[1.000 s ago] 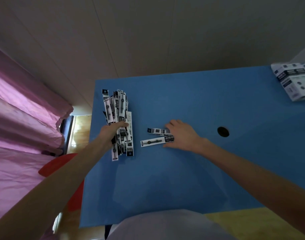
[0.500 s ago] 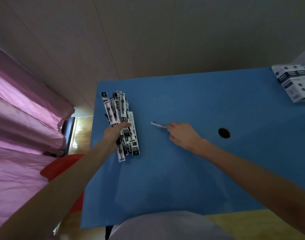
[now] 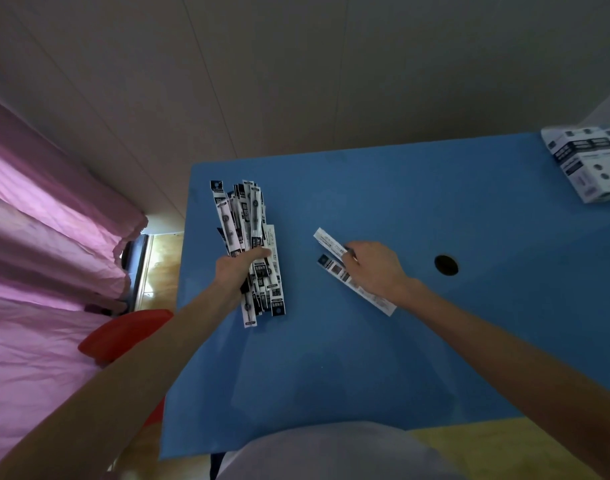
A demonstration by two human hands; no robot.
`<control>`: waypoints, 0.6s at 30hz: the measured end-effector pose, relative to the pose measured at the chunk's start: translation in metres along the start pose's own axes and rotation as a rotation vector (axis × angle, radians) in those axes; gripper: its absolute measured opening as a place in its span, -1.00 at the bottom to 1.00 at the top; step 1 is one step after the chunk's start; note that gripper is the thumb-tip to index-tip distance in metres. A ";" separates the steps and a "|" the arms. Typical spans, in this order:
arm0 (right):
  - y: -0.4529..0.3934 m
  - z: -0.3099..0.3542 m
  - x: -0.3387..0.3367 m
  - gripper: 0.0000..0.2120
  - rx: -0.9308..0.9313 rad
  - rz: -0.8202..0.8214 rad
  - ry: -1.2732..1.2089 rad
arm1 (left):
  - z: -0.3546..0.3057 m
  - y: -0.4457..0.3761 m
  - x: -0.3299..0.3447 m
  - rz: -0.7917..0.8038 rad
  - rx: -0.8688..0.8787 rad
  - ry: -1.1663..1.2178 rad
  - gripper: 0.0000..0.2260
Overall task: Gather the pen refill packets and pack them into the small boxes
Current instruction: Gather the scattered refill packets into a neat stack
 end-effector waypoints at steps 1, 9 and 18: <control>0.001 0.001 0.000 -0.70 -0.008 0.021 0.021 | 0.000 0.002 0.001 -0.001 -0.001 -0.003 -0.07; 0.004 0.015 0.014 -0.54 -0.090 0.116 0.196 | -0.001 0.006 0.004 -0.006 0.006 -0.029 -0.25; -0.009 0.022 0.005 -0.89 -0.005 0.126 0.102 | -0.001 0.006 0.006 0.005 0.049 -0.028 -0.12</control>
Point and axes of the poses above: each hand's wrist, its own y-axis away from the middle knuckle, its own x-axis out of the palm, z = x × y, the point moved 4 cm from there along -y, towards the middle knuckle, and after that the axes turned 1 degree about -x, right-handed, at the moved point
